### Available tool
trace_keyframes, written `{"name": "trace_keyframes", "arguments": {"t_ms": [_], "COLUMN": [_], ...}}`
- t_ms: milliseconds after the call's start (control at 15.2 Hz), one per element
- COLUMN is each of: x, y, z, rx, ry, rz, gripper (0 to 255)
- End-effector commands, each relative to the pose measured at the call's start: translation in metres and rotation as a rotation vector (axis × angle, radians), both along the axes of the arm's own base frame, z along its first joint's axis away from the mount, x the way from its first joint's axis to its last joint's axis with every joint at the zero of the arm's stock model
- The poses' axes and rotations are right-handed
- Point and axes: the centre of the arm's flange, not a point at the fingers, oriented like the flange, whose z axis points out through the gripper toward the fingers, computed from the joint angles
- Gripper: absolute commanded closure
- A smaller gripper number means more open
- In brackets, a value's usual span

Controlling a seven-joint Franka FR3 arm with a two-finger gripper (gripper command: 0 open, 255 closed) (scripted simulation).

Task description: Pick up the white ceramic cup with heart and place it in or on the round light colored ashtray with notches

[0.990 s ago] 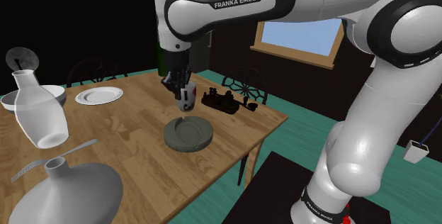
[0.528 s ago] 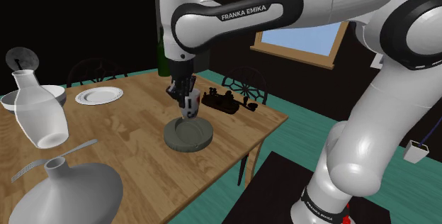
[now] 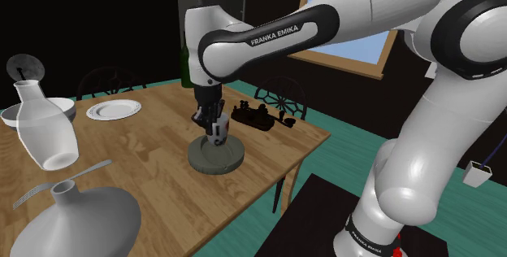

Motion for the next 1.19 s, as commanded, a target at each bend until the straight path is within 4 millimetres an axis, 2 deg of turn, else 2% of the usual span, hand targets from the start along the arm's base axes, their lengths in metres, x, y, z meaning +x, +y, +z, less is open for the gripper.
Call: {"name": "trace_keyframes", "arguments": {"t_ms": [0, 198, 660, 726, 1056, 1122], "x": [0.0, 0.0, 0.0, 0.0, 0.0, -0.001], "y": [0.001, 0.001, 0.001, 0.001, 0.001, 0.002], "z": [-0.01, -0.024, -0.024, -0.024, -0.024, -0.011], "rx": [0.0, 0.0, 0.0, 0.0, 0.0, 0.0], "ry": [-0.001, -0.001, -0.001, -0.001, -0.001, -0.001], "rz": [0.0, 0.0, 0.0, 0.0, 0.0, 0.0], "gripper": [255, 255, 255, 0, 0, 0]}}
